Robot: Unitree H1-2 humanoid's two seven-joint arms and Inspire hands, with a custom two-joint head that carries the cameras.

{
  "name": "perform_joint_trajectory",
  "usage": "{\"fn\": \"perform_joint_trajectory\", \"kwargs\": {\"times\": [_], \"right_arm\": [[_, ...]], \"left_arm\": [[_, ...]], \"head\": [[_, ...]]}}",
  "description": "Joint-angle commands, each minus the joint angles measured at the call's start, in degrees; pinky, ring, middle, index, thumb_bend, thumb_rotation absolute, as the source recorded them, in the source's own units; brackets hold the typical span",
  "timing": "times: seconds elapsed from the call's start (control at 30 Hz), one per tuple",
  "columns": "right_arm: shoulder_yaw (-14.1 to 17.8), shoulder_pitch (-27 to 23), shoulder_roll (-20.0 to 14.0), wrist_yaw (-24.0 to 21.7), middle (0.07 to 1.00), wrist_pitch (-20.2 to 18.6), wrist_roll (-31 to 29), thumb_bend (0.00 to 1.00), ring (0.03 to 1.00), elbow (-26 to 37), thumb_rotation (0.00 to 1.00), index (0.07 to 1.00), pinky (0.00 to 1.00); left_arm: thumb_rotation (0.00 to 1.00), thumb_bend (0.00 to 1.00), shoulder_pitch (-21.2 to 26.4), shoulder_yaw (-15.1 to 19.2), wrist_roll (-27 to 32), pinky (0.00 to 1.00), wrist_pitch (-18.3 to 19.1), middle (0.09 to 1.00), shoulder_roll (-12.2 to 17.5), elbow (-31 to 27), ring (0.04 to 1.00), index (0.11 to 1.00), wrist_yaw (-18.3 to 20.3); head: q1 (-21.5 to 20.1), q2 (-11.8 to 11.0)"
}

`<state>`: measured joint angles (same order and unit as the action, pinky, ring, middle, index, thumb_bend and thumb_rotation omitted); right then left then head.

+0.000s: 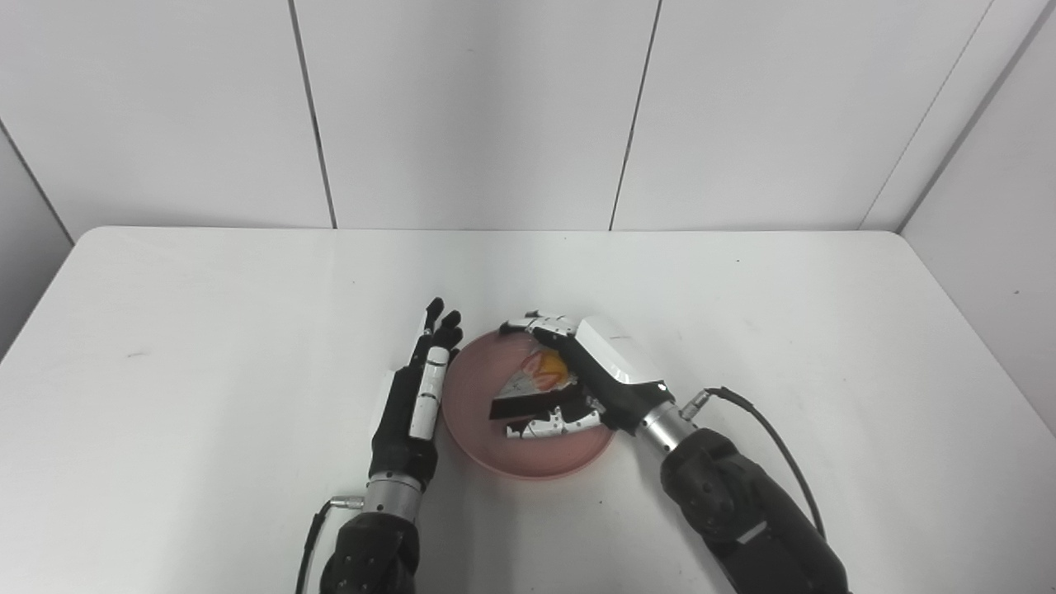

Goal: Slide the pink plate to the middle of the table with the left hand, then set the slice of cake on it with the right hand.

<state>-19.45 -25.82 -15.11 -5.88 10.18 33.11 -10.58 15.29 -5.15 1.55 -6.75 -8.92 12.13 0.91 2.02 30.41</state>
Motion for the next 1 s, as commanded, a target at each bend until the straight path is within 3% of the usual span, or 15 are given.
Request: {"fn": "perform_joint_trajectory", "kwargs": {"times": [0.0, 0.1, 0.17, 0.27, 0.43, 0.63, 0.73, 0.83, 0.97], "right_arm": [[1.3, -0.8, -0.3, -0.9, 0.999, 0.9, -2.6, 0.71, 0.998, 3.0, 0.53, 0.89, 0.95], [2.9, 1.0, -0.2, -2.2, 1.0, -0.9, -4.7, 0.73, 1.0, 6.1, 0.54, 0.911, 0.94], [4.1, 2.3, 0.0, -2.3, 1.0, -1.0, -6.2, 0.72, 1.0, 7.2, 0.61, 0.974, 0.92], [6.1, 3.7, 0.3, -0.2, 1.0, 2.5, -8.1, 0.77, 1.0, 6.8, 0.76, 0.999, 0.93], [9.6, 5.8, 1.4, 3.2, 1.0, 4.5, -10.7, 0.85, 1.0, 6.4, 0.84, 1.0, 0.95], [15.9, 7.9, 6.4, 6.2, 1.0, 5.3, -21.5, 0.72, 1.0, 6.2, 0.83, 1.0, 0.98], [18.0, 8.2, 8.5, 5.6, 1.0, 5.3, -27.3, 0.71, 1.0, 4.8, 0.84, 1.0, 1.0], [19.2, 8.6, 9.7, 4.3, 1.0, 3.6, -32.1, 0.68, 1.0, 4.9, 0.87, 1.0, 1.0], [19.5, 10.1, 10.2, 2.3, 1.0, -2.8, -36.5, 0.7, 1.0, 6.6, 0.89, 1.0, 1.0]], "left_arm": [[0.96, 0.57, -1.7, 0.2, 0.7, 0.99, -0.5, 0.974, 0.5, 1.1, 0.981, 0.983, 0.8], [0.96, 0.57, -1.7, 0.5, 1.1, 0.99, -0.7, 0.976, 0.9, 1.4, 0.981, 0.987, 1.3], [0.94, 0.57, -1.7, 0.7, 1.1, 0.99, -1.6, 0.977, 1.1, 1.6, 0.981, 0.99, 1.3], [0.93, 0.6, -1.6, 1.1, 1.7, 1.0, -2.7, 0.983, 1.3, 2.2, 0.986, 0.999, 1.6], [0.94, 0.63, -1.8, 1.5, 2.3, 1.0, -2.6, 0.99, 2.1, 1.9, 0.992, 1.0, 1.8], [0.94, 0.58, -1.6, 2.6, 3.0, 1.0, -4.1, 1.0, 3.1, 2.0, 1.0, 1.0, 1.7], [0.93, 0.58, -1.5, 3.1, 3.7, 1.0, -4.3, 1.0, 3.4, 2.2, 1.0, 1.0, 2.0], [0.92, 0.59, -1.5, 3.4, 3.9, 1.0, -5.1, 1.0, 3.3, 2.7, 1.0, 1.0, 1.7], [0.93, 0.58, -1.5, 3.5, 3.1, 1.0, -6.2, 0.996, 3.2, 3.3, 1.0, 0.998, 1.1]], "head": [[0.0, -0.4], [0.2, -0.8], [0.1, -0.9], [0.0, -1.0], [0.0, -1.5], [2.1, -1.8], [3.1, -1.9], [4.3, -2.2], [5.3, -2.4]]}}
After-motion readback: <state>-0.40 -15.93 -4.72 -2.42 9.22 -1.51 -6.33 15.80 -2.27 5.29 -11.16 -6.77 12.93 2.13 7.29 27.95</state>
